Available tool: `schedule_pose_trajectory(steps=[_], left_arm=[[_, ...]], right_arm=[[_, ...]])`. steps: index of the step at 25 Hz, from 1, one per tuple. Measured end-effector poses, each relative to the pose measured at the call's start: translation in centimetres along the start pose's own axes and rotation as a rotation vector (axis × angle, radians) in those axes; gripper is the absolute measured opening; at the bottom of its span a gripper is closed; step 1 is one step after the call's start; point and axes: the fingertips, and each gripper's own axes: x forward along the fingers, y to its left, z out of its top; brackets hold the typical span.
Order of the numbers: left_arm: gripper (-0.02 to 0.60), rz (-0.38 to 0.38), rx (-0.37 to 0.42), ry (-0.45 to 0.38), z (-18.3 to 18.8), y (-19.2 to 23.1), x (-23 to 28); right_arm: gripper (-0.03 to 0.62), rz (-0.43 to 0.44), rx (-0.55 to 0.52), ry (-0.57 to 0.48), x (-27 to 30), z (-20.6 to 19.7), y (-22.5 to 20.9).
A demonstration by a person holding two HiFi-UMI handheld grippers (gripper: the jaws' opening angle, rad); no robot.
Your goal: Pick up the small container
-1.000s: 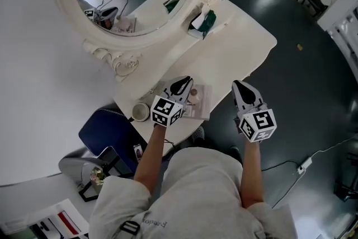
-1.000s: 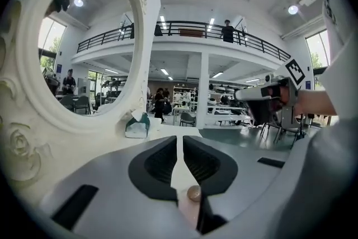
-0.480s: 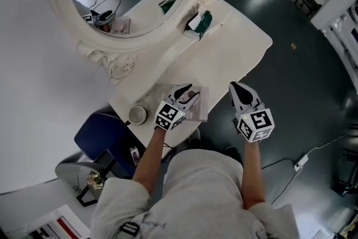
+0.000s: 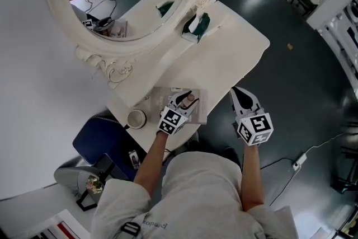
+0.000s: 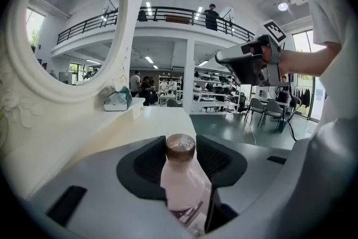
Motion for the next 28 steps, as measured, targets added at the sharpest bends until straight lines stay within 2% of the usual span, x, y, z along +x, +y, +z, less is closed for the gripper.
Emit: schedule_pose_trajectory(steps=[5,10,18,28], left_arm=[[0.186,0.018,-0.013,0.004,-1.0,0.0,0.4],[0.172,0.067,-0.001,-0.015,-0.9,0.3,0.4],[0.156,0.095,0.000,-0.022,-0.7,0.3,0.4],[0.155,0.172,-0.082,0.010,-0.7,0.8,0.8]], right_arm=[[0.015,-0.009,-0.004,0.004,0.1,-0.1,0.0],[0.015,-0.017,-0.001,0.010,0.2,-0.5,-0.1],[0.015,-0.023,0.009,0.002,0.0,-0.6,-0.5],[0.015,-0.043,0.035,-0.016,-2.6,-0.5,-2.2]])
